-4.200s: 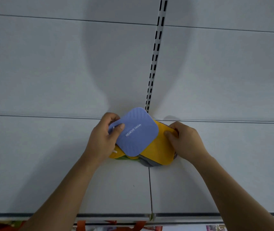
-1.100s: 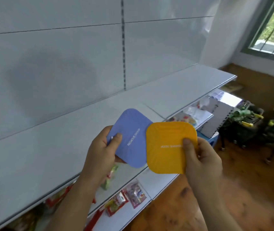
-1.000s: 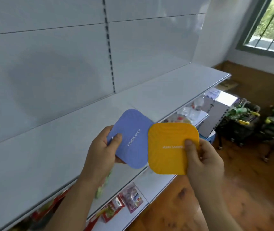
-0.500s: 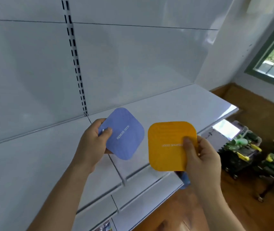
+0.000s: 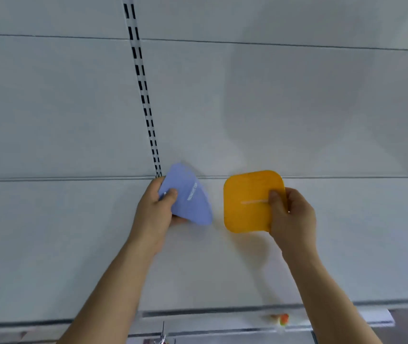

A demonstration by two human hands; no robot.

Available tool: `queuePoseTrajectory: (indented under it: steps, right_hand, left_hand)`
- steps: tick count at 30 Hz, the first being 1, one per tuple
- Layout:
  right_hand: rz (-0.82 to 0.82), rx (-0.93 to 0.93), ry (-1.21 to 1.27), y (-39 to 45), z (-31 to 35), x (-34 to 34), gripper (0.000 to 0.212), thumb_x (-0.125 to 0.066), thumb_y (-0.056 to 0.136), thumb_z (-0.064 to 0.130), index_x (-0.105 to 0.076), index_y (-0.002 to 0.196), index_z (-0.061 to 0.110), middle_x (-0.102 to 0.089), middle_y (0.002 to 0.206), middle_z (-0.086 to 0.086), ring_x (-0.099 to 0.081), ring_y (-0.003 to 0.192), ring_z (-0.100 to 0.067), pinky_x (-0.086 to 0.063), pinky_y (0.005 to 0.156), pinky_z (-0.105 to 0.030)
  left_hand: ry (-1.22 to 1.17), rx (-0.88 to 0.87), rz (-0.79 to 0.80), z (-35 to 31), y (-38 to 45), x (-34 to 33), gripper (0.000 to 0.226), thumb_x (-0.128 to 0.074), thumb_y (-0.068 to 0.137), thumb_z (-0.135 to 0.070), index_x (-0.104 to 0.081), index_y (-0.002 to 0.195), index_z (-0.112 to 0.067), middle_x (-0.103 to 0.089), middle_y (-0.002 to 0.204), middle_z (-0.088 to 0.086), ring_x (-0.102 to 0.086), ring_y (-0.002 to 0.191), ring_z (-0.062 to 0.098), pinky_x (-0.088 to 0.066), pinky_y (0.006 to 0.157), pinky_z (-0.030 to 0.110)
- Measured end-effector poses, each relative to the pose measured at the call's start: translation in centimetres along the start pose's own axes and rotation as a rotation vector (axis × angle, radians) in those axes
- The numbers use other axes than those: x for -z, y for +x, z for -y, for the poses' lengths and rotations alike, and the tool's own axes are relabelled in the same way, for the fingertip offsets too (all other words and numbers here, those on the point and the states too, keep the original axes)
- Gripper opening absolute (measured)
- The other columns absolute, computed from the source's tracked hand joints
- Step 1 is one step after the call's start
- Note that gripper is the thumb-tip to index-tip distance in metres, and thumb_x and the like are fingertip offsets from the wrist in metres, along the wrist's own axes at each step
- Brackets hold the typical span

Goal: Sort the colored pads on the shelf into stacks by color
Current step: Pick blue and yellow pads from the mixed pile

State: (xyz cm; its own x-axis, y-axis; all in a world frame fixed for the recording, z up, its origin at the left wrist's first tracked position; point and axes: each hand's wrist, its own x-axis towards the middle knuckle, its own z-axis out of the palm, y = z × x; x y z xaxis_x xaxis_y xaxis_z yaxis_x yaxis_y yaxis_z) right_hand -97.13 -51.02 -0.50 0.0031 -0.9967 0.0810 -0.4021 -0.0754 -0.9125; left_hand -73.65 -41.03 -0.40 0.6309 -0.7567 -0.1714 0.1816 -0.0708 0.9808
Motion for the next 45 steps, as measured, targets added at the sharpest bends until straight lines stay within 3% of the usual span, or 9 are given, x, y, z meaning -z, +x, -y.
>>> queuePoseTrajectory:
  steps: [3, 5, 8, 12, 19, 23, 30, 35, 45]
  right_hand:
    - [0.043, 0.036, -0.057, 2.8, -0.6, -0.4, 0.018, -0.051, 0.105, 0.036, -0.065, 0.102, 0.025, -0.067, 0.084, 0.004, -0.064, 0.081, -0.024, -0.051, 0.069, -0.039]
    - [0.063, 0.081, -0.162, 4.3, -1.0, -0.5, 0.02, -0.05, 0.106, 0.033, -0.063, 0.101, 0.019, -0.066, 0.083, 0.001, -0.059, 0.078, -0.027, -0.042, 0.066, -0.037]
    - [0.119, 0.137, -0.378, 5.7, -1.6, -0.4, 0.023, -0.051, 0.105, 0.027, -0.063, 0.121, 0.015, -0.071, 0.096, -0.012, -0.056, 0.082, -0.035, -0.038, 0.068, -0.037]
    - [0.189, 0.187, -0.475, 5.9, -1.6, -0.6, 0.038, -0.054, 0.103, 0.025, -0.058, 0.139, 0.015, -0.073, 0.108, -0.018, -0.064, 0.1, -0.044, -0.045, 0.076, -0.041]
    - [0.158, 0.221, -0.554, 5.1, -1.6, -1.5, 0.045, -0.051, 0.103, 0.025, -0.05, 0.146, 0.015, -0.072, 0.115, -0.016, -0.065, 0.101, -0.042, -0.049, 0.078, -0.043]
    - [0.138, 0.228, -0.757, 4.3, -1.8, -2.1, 0.059, -0.051, 0.099, 0.03, -0.034, 0.154, 0.018, -0.061, 0.13, -0.01, -0.058, 0.113, -0.037, -0.044, 0.072, -0.04]
    - [0.117, 0.356, -0.915, 4.7, -4.0, -1.9, 0.031, -0.047, 0.1, 0.039, -0.068, 0.104, 0.017, -0.061, 0.125, -0.007, -0.049, 0.118, -0.034, -0.043, 0.091, -0.044]
    - [0.166, 0.462, -0.863, 2.5, -4.5, -0.3, 0.045, -0.044, 0.098, 0.051, -0.068, 0.113, 0.016, -0.055, 0.141, -0.012, -0.043, 0.137, -0.038, -0.045, 0.101, -0.051]
    - [0.189, 0.595, -0.723, -4.8, -5.4, 2.3, 0.042, -0.056, 0.093, 0.042, -0.074, 0.116, 0.012, -0.061, 0.139, -0.018, -0.053, 0.13, -0.044, -0.049, 0.101, -0.056]
  left_hand:
    - [0.0, 0.014, -0.098, 0.6, 0.0, -1.8, 0.026, -0.055, 0.104, -0.013, -0.065, 0.124, -0.026, -0.073, 0.118, -0.002, -0.072, 0.107, 0.021, -0.065, 0.082, 0.05]
    - [0.257, -0.031, -0.214, 1.2, 0.5, -2.4, 0.031, -0.055, 0.1, -0.021, -0.059, 0.13, -0.028, -0.069, 0.112, -0.005, -0.068, 0.107, 0.024, -0.062, 0.086, 0.05]
    - [0.733, -0.141, -0.293, 1.9, 0.5, -3.2, 0.04, -0.052, 0.102, -0.019, -0.046, 0.141, -0.02, -0.064, 0.097, 0.002, -0.063, 0.086, 0.029, -0.045, 0.065, 0.036]
    - [0.96, -0.167, -0.357, 2.5, 0.8, -3.9, 0.056, -0.054, 0.099, -0.014, -0.035, 0.151, -0.024, -0.068, 0.115, 0.01, -0.057, 0.082, 0.032, -0.037, 0.067, 0.034]
    - [1.089, -0.126, -0.291, 2.3, 1.1, -3.6, 0.043, -0.052, 0.103, -0.018, -0.049, 0.146, -0.012, -0.067, 0.131, 0.01, -0.063, 0.115, 0.035, -0.049, 0.087, 0.041]
    - [1.368, -0.271, -0.285, 3.2, 1.0, -3.1, 0.033, -0.069, 0.092, -0.018, -0.063, 0.122, -0.007, -0.062, 0.115, 0.019, -0.057, 0.1, 0.042, -0.047, 0.071, 0.045]
    - [1.441, -0.435, -0.216, 4.7, 1.2, -1.7, 0.023, -0.057, 0.096, -0.025, -0.07, 0.104, -0.008, -0.066, 0.112, 0.012, -0.061, 0.103, 0.04, -0.052, 0.081, 0.046]
    - [1.437, -0.444, -0.17, 4.8, -0.3, -1.3, 0.049, -0.036, 0.095, -0.042, -0.069, 0.109, -0.008, -0.065, 0.115, 0.012, -0.059, 0.112, 0.039, -0.053, 0.092, 0.047]
    - [1.39, -0.472, -0.142, 5.8, -9.8, 1.3, 0.044, -0.045, 0.099, -0.037, -0.07, 0.124, -0.01, -0.064, 0.137, 0.013, -0.056, 0.131, 0.037, -0.05, 0.108, 0.052]
